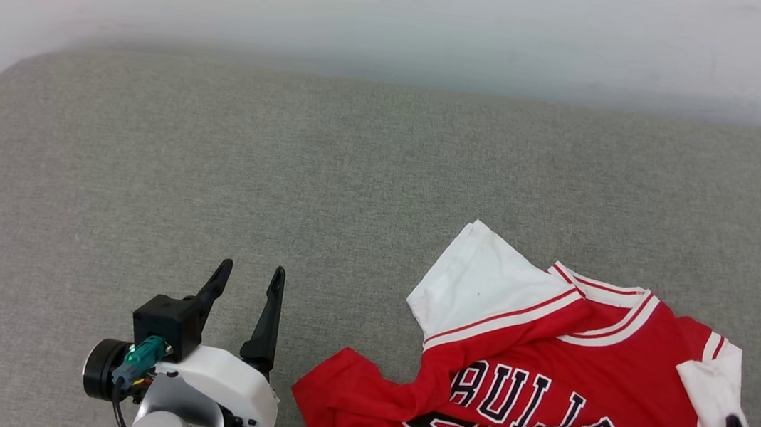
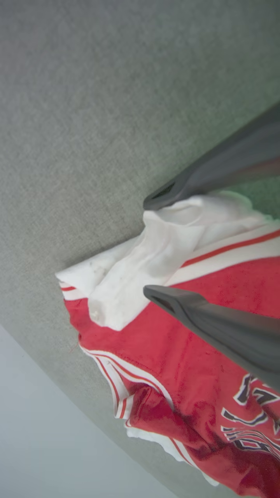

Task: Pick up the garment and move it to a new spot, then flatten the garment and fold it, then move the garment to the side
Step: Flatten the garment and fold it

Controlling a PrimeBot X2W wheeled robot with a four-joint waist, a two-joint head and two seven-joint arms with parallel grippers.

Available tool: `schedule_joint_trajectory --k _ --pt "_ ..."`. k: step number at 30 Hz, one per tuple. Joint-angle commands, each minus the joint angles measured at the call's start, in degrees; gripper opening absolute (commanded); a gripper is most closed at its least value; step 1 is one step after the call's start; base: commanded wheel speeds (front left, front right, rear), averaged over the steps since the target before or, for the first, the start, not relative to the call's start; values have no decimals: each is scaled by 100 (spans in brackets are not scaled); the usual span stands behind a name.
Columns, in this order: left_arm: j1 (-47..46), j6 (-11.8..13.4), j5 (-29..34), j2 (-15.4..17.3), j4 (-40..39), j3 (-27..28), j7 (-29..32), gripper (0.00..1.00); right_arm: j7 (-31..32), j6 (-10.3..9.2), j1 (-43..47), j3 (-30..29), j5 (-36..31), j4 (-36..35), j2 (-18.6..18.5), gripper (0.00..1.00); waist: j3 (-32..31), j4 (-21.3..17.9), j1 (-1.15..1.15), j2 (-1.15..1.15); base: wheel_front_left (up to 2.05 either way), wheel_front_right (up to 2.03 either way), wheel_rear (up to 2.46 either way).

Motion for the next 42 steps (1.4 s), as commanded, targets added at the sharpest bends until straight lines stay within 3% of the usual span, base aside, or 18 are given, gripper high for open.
schedule_joint_trajectory --k 1,8,10,14,15,22,29,36,37,38,42 --pt "76 -6 -10 -3 23 -11 9 100 -264 -2 13 74 -197 -185 -8 100 -65 24 0 0 0 0 0" --pt "173 26 -56 28 20 -24 18 100 -979 -3 165 423 -1270 -856 -76 100 -233 49 0 0 0 0 0" --pt "231 66 -93 62 -11 6 14 100 -530 -3 300 567 -1550 -1059 -132 100 -290 7 0 0 0 0 0" --pt "201 94 -95 63 -60 6 17 100 576 -3 308 488 -1413 -1142 -324 100 -263 -17 0 0 0 0 0" --pt "201 94 -95 63 -60 6 17 100 576 -3 308 488 -1413 -1142 -324 100 -263 -17 0 0 0 0 0" --pt "35 60 -68 -8 -113 -34 -22 100 2102 -3 -123 664 -1186 -1149 -1046 100 53 -1 0 0 0 0 0" --pt "-249 13 -10 -67 -83 -42 -77 100 2737 -3 -751 1228 -803 -732 -1744 100 566 141 0 0 0 0 0" --pt "-383 -43 -15 -132 45 -35 -127 100 3249 -2 -870 1703 -322 -22 -1850 100 810 275 0 0 0 0 0" --pt "-387 -45 -24 -141 59 -25 -127 100 3262 -1 -852 1741 -260 27 -1815 45 819 281 0 0 0 0 0" --pt "-387 -51 -33 -138 71 -9 -135 100 3236 1 -848 1774 -233 50 -1813 4 826 281 0 0 0 0 0" --pt "-398 -87 -84 -43 129 61 -104 100 2950 -3 -935 1734 -131 -41 -1820 0 755 193 0 0 0 0 0"
